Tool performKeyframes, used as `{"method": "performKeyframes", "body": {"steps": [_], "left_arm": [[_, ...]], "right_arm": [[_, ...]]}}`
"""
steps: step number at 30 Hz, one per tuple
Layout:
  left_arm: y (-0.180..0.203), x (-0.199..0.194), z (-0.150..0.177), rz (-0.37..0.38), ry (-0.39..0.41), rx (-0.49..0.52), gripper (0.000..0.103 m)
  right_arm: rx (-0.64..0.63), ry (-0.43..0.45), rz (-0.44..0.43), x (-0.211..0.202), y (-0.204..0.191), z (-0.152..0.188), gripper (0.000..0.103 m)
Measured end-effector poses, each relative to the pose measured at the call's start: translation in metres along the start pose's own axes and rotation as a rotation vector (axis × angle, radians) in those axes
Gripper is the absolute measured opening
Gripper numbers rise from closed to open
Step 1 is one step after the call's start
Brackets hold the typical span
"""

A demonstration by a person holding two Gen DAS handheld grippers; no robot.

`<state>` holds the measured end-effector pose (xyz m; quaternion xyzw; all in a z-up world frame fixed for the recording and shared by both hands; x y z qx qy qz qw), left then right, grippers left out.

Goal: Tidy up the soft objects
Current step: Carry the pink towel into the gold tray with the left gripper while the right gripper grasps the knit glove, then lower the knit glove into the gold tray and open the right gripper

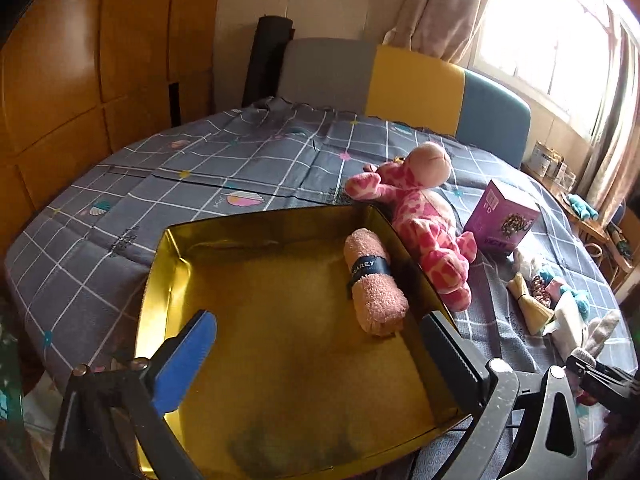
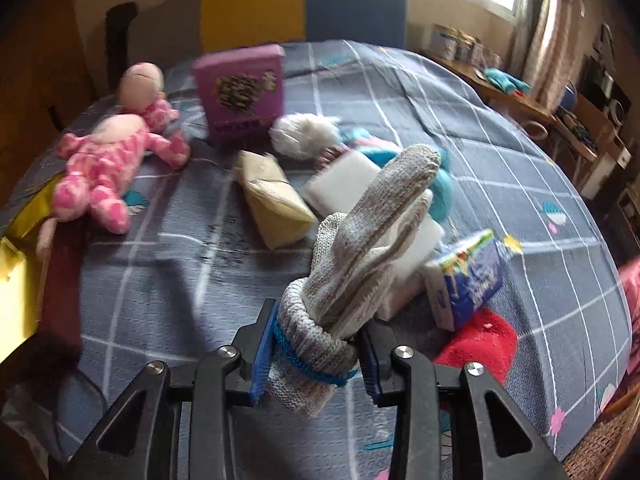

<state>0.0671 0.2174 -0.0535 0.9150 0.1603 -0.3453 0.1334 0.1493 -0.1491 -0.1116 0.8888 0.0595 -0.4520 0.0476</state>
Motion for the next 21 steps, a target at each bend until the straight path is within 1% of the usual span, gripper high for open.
{"method": "performKeyframes", "body": {"steps": [1, 5, 8, 12, 16, 19, 21], "left_arm": [[-0.001, -0.003, 0.0, 0.001, 0.005, -0.003, 0.103], [-0.004, -0.012, 0.0, -0.007, 0.024, 0.001, 0.103], [-0.006, -0.017, 0.0, -0.015, 0.034, 0.009, 0.103], [-0.01, -0.024, 0.0, -0.036, 0.051, 0.026, 0.103], [-0.017, -0.029, 0.0, -0.053, 0.061, 0.026, 0.103], [-0.024, -0.034, -0.001, -0.068, 0.074, 0.023, 0.103], [-0.028, -0.037, -0.002, -0.08, 0.084, 0.024, 0.103]], "right_arm": [[-0.015, 0.012, -0.021, -0.004, -0.009, -0.003, 0.037], [-0.098, 0.06, -0.172, -0.029, -0.056, -0.014, 0.037], [-0.202, 0.087, -0.273, -0.048, -0.106, -0.021, 0.037], [-0.315, 0.076, -0.39, -0.057, -0.169, -0.025, 0.037], [-0.404, 0.047, -0.443, -0.051, -0.221, -0.027, 0.037], [-0.461, 0.014, -0.444, -0.036, -0.251, -0.025, 0.037], [-0.5, -0.008, -0.43, -0.025, -0.268, -0.023, 0.037]]}}
Point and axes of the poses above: each gripper's, at about its wrist camera, not at the fingertips, and x roughly the way its jaws point, y to its right, z to its underside, the point moved 9 cm from there along x, roughly the way its jaws point, and after that the axes turned 1 degree about -x, right-handed, at the moved point
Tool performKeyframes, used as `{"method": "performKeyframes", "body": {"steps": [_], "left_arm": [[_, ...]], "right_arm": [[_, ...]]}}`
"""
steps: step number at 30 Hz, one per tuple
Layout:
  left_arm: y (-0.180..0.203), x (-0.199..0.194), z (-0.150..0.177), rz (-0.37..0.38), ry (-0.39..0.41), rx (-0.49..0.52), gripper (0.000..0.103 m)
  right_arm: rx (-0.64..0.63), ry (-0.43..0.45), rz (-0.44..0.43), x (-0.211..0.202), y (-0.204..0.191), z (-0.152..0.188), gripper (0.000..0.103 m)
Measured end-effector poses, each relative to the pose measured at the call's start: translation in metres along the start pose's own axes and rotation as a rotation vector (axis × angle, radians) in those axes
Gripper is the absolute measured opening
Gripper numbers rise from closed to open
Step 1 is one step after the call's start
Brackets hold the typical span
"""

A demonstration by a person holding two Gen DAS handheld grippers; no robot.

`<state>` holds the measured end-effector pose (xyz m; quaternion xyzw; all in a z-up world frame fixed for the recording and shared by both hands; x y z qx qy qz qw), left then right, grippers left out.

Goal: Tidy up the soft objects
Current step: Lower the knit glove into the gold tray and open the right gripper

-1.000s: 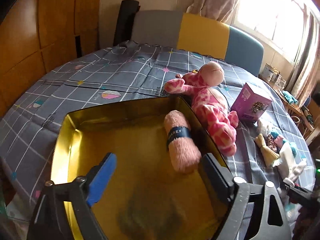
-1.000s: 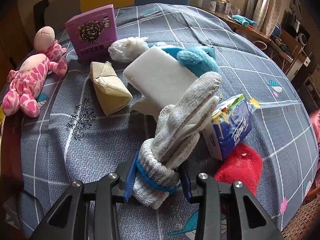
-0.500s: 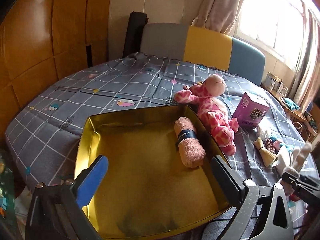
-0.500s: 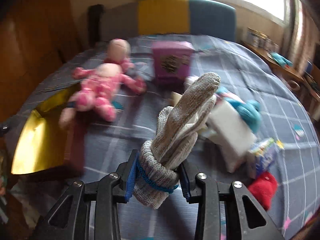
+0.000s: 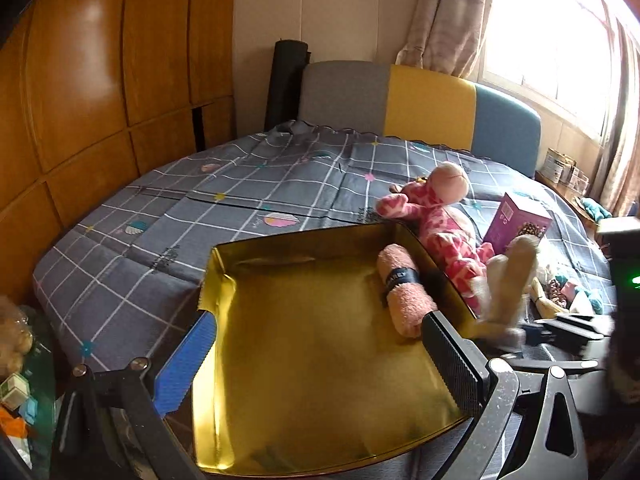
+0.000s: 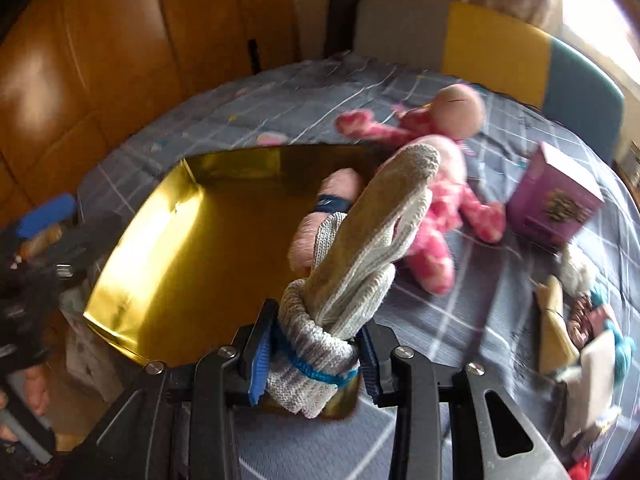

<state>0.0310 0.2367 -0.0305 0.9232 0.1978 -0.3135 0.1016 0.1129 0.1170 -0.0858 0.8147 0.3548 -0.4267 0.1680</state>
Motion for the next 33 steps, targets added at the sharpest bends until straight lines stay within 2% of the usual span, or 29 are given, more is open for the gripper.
{"method": "performKeyframes", "body": {"steps": [4, 9, 14, 26, 33], "left_arm": [[-0.008, -0.003, -0.001, -0.018, 0.011, -0.002, 0.103], [-0.015, -0.004, 0.001, -0.035, 0.012, -0.004, 0.103], [-0.019, -0.004, 0.002, -0.043, 0.012, -0.007, 0.103], [-0.009, -0.009, 0.002, -0.031, 0.021, 0.013, 0.103], [0.008, -0.01, 0.003, 0.025, 0.012, 0.032, 0.103]], "right_arm": [[-0.039, -0.066, 0.021, 0.029, -0.011, 0.0, 0.04], [-0.012, -0.108, 0.03, 0.039, -0.006, 0.011, 0.045], [0.015, -0.065, 0.04, 0.027, -0.001, 0.011, 0.05], [0.125, 0.032, 0.1, -0.014, 0.025, 0.015, 0.05], [0.21, 0.073, 0.187, -0.053, 0.069, 0.04, 0.05]]}}
Point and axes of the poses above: each gripper's, at about its wrist camera, not at the fingertips, and x roughly the way its jaws point, y to its right, z to its underside, the point moved 9 cm from there along x, roughly the way its jaws point, and after that the axes turned 1 degree about -x, right-handed, at the moved point
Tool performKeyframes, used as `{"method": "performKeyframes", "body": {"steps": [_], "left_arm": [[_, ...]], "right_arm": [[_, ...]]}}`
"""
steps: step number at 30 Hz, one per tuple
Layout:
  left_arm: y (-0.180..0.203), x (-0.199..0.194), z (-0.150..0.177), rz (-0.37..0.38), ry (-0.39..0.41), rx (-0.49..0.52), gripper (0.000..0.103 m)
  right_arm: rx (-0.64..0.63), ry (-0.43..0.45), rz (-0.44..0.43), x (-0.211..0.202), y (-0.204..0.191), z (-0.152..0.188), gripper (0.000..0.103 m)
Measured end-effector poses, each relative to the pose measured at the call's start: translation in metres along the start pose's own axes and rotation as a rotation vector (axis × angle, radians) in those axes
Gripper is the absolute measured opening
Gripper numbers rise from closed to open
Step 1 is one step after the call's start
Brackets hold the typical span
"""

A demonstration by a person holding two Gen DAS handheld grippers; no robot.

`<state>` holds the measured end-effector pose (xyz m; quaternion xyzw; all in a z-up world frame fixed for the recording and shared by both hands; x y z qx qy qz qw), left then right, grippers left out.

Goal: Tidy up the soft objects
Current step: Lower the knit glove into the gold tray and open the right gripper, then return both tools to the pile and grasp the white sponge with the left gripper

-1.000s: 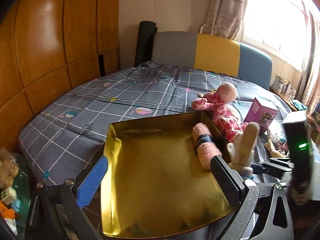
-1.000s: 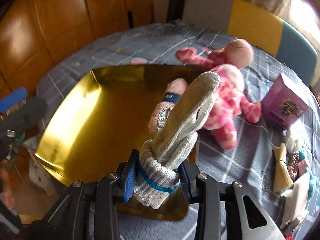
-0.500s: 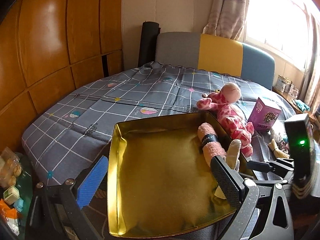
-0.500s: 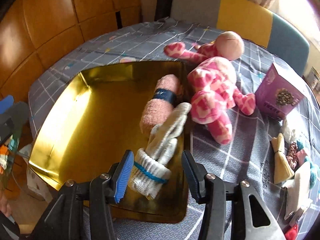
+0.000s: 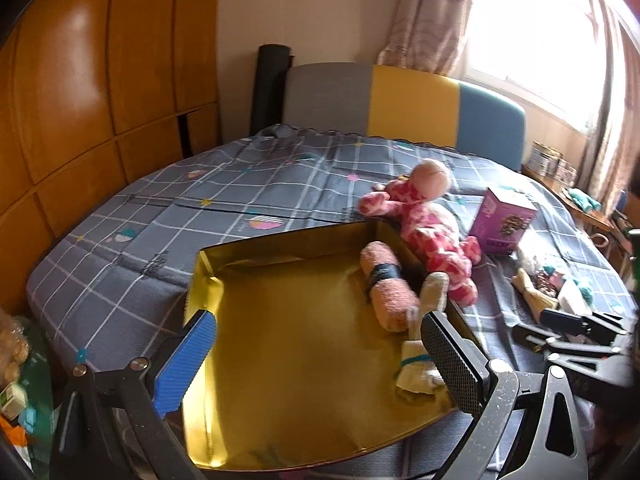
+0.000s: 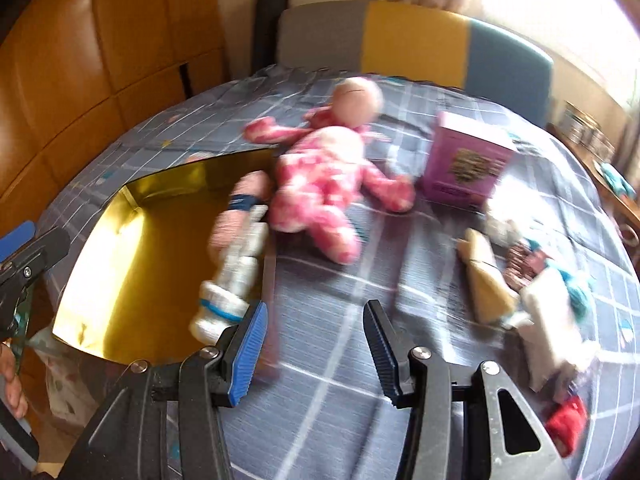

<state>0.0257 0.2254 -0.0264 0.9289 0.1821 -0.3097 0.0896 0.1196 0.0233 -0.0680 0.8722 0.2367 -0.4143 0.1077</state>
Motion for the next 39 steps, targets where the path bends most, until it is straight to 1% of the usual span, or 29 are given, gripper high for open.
{"method": "performKeyframes", "body": {"steps": [5, 11, 13, 15, 16, 17, 18, 19, 21, 22, 24, 26, 27, 28, 30, 33, 35, 39], "left_arm": [[0.025, 0.0, -0.002, 0.056, 0.001, 0.044, 0.103], [0.062, 0.003, -0.008, 0.135, -0.005, 0.097, 0.103], [0.083, 0.003, -0.01, 0.167, -0.001, 0.139, 0.103], [0.101, 0.002, -0.011, 0.195, 0.003, 0.177, 0.103], [0.117, 0.002, -0.011, 0.228, -0.005, 0.207, 0.103], [0.124, 0.002, -0.009, 0.246, -0.011, 0.222, 0.103], [0.141, 0.003, -0.007, 0.282, -0.024, 0.251, 0.103], [0.153, 0.004, -0.005, 0.303, -0.031, 0.271, 0.102], [0.178, 0.007, 0.001, 0.354, -0.055, 0.315, 0.099], [0.194, 0.01, 0.005, 0.388, -0.08, 0.335, 0.097], [0.22, 0.016, 0.014, 0.43, -0.121, 0.365, 0.095], [0.24, 0.019, 0.021, 0.461, -0.15, 0.388, 0.087], [0.25, 0.022, 0.026, 0.476, -0.171, 0.393, 0.085], [0.26, 0.025, 0.029, 0.496, -0.193, 0.395, 0.082], [0.281, 0.032, 0.038, 0.539, -0.255, 0.389, 0.08], [0.306, 0.042, 0.045, 0.579, -0.295, 0.372, 0.074], [0.322, 0.049, 0.046, 0.598, -0.317, 0.361, 0.073], [0.353, 0.068, 0.05, 0.62, -0.378, 0.332, 0.073]], "right_arm": [[0.118, 0.012, 0.093, -0.025, 0.063, 0.018, 0.05], [0.297, 0.009, 0.244, -0.064, 0.161, 0.057, 0.05], [0.372, -0.005, 0.308, -0.074, 0.193, 0.073, 0.05], [0.458, -0.005, 0.343, -0.084, 0.222, 0.087, 0.051], [0.506, -0.008, 0.367, -0.089, 0.237, 0.095, 0.051], [0.547, -0.008, 0.393, -0.095, 0.251, 0.103, 0.051], [0.583, -0.006, 0.415, -0.099, 0.262, 0.11, 0.051], [0.62, -0.003, 0.426, -0.103, 0.272, 0.117, 0.051], [0.672, 0.001, 0.423, -0.107, 0.287, 0.127, 0.051], [0.683, 0.0, 0.43, -0.109, 0.291, 0.131, 0.051], [0.694, -0.012, 0.432, -0.109, 0.297, 0.136, 0.051], [0.696, -0.02, 0.415, -0.106, 0.299, 0.14, 0.051], [0.697, -0.022, 0.408, -0.104, 0.298, 0.142, 0.051], [0.698, -0.026, 0.401, -0.101, 0.296, 0.142, 0.051], [0.717, -0.023, 0.348, -0.098, 0.295, 0.144, 0.051], [0.734, -0.013, 0.309, -0.095, 0.294, 0.144, 0.051], [0.743, -0.005, 0.267, -0.093, 0.293, 0.144, 0.051], [0.757, 0.008, 0.229, -0.091, 0.292, 0.143, 0.051]]}}
Point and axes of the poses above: each gripper's, at about its wrist camera, not at the fingertips, and x roughly the way its jaws point, y to its right, z to its underside, the point moved 9 cm from there along x, roughly the way its jaws point, and after that the axes turned 1 degree about -x, right-handed, at the moved point
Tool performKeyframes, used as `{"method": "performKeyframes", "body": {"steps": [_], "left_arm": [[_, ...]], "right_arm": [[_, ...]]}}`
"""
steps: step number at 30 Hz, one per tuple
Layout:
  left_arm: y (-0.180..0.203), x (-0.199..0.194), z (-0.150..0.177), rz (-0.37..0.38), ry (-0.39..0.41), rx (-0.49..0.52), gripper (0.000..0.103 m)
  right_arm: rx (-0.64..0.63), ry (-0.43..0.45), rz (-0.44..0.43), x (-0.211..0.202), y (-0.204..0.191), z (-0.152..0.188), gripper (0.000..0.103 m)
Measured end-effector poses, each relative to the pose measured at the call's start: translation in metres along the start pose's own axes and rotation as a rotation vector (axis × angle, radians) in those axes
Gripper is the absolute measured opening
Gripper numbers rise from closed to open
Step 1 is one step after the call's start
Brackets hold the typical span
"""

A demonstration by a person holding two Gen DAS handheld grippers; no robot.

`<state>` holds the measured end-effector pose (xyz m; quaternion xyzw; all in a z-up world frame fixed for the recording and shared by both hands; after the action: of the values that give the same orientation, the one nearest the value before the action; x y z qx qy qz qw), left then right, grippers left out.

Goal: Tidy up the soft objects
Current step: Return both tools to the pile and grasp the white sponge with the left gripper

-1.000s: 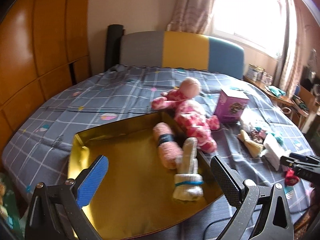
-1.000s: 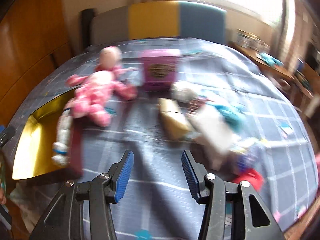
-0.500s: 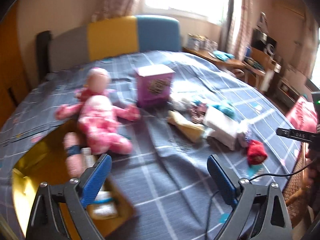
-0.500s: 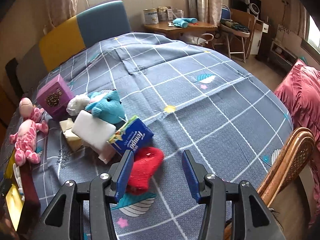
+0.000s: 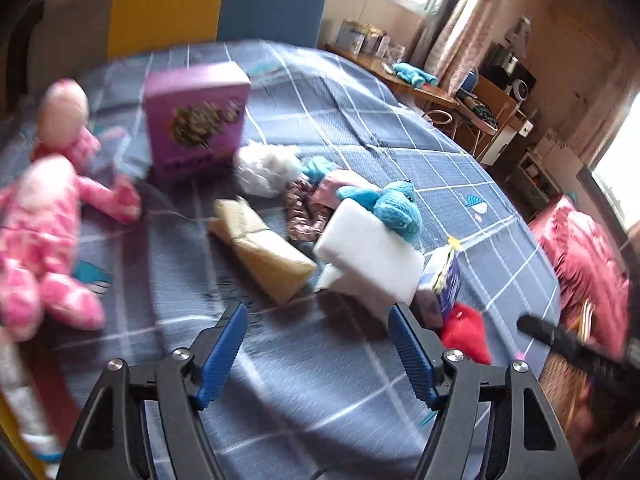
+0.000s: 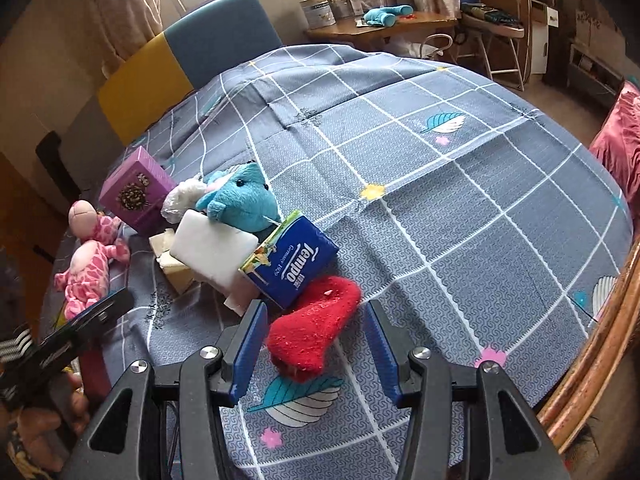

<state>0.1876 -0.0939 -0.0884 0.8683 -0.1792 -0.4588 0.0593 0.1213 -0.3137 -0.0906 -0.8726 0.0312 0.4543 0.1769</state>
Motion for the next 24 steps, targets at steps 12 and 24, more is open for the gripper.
{"method": "performKeyframes", "body": {"steps": [12, 24], "left_arm": [[0.011, 0.076, -0.022, 0.09, -0.075, -0.23, 0.076], [0.017, 0.087, -0.033, 0.154, -0.033, -0.237, 0.026]], "right_arm": [[-0.002, -0.003, -0.051, 0.002, -0.004, 0.001, 0.051], [-0.01, -0.009, -0.052, 0.005, -0.005, 0.001, 0.051]]}}
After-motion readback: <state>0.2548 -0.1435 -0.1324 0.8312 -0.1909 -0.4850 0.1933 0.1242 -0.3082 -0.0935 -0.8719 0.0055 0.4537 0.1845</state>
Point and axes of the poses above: each gripper's, at about its wrist camera, not at the fingertips, and x roughly the way its jaws point, y to its right, z to its underside, the point moved 9 cm from there along x, roughly the way its jaws point, and after that the axes turned 1 degree about -x, right-handed, at the moved point
